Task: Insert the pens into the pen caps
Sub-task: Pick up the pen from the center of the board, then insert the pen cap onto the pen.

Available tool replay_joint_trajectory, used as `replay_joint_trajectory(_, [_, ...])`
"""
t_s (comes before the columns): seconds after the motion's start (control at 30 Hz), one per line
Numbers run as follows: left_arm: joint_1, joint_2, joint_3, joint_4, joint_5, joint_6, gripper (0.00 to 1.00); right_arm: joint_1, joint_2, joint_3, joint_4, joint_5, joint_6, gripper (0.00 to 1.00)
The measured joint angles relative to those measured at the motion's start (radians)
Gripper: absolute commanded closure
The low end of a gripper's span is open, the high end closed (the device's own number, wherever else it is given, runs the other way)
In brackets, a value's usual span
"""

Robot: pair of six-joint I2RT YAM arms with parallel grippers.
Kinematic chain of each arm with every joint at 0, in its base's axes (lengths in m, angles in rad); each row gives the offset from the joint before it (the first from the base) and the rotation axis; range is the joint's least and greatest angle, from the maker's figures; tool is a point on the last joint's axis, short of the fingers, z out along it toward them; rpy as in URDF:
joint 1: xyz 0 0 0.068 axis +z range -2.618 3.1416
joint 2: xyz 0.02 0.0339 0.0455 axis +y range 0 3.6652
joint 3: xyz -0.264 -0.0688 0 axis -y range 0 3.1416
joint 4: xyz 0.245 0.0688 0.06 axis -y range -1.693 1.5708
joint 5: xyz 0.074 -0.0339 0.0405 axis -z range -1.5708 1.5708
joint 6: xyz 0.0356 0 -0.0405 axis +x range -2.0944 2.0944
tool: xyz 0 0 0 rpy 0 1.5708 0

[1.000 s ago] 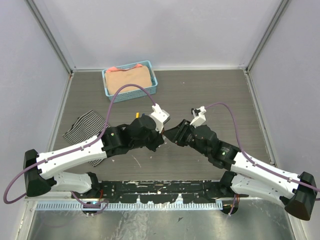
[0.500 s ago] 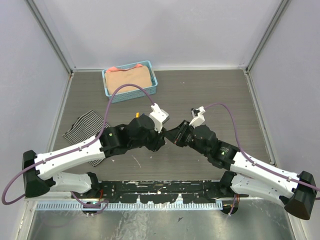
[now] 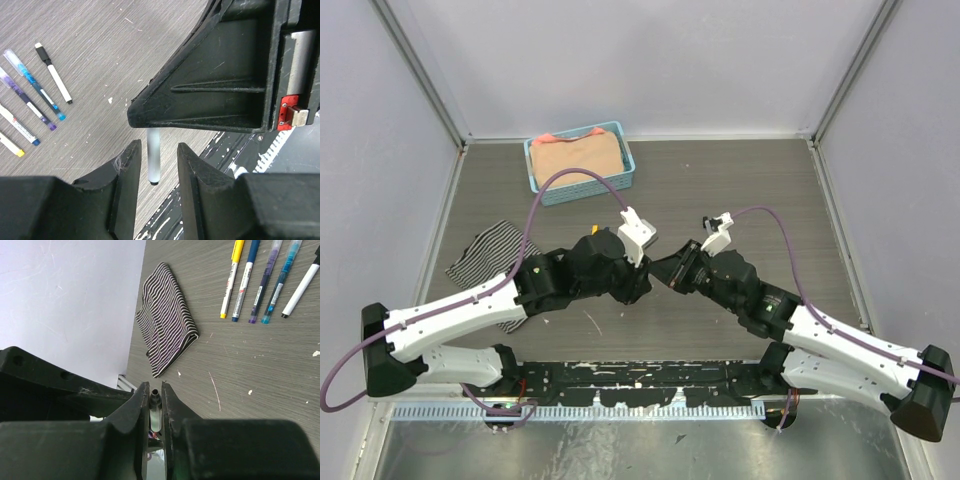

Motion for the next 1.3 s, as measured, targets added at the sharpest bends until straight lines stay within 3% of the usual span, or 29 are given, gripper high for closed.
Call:
replay_joint_trajectory(0.23, [0.000, 0.002, -0.005, 0.000, 0.006, 0.004, 0.69, 0.000, -0.016, 0.011, -0.001, 0.000, 0.000, 0.99])
replay_joint_trajectory(0.4, [0.000, 0.010, -0.009, -0.001, 0.006, 0.010, 0.90, 0.000, -0.017, 0.017, -0.001, 0.000, -0.002, 0.98])
replay_joint_trajectory(0.47, [0.000, 0.013, -0.009, -0.003, 0.004, 0.010, 1.00, 0.000, -0.017, 0.017, -0.003, 0.001, -0.003, 0.90])
replay_joint_trajectory(0.57, [0.000, 0.014, -0.009, -0.006, 0.003, 0.013, 1.00, 0.000, -0.017, 0.018, -0.011, 0.003, -0.008, 0.62])
replay_joint_trajectory(0.6, [0.000, 0.014, -0.009, -0.007, 0.004, 0.014, 1.00, 0.000, -0.017, 0.024, -0.023, 0.010, -0.016, 0.57])
replay_joint_trajectory(0.73, [0.001, 0.015, -0.009, -0.020, 0.000, 0.019, 1.00, 0.001, -0.017, 0.076, -0.106, 0.069, -0.067, 0.48])
replay_joint_trajectory(1.0, [0.082, 0.009, -0.009, -0.076, 0.016, 0.043, 1.00, -0.019, 0.061, 0.335, -0.354, 0.283, -0.242, 0.43])
replay_joint_trajectory(1.07, [0.101, 0.003, -0.008, -0.097, 0.016, 0.050, 1.00, -0.077, 0.109, 0.394, -0.401, 0.283, -0.294, 0.39])
replay_joint_trajectory(1.17, [0.115, 0.002, 0.012, -0.148, 0.016, 0.064, 1.00, -0.265, 0.211, 0.465, -0.444, 0.190, -0.376, 0.29])
replay_joint_trajectory(1.3, [0.121, 0.002, 0.037, -0.207, 0.007, 0.082, 1.00, -0.498, 0.385, 0.505, -0.484, 0.030, -0.496, 0.28])
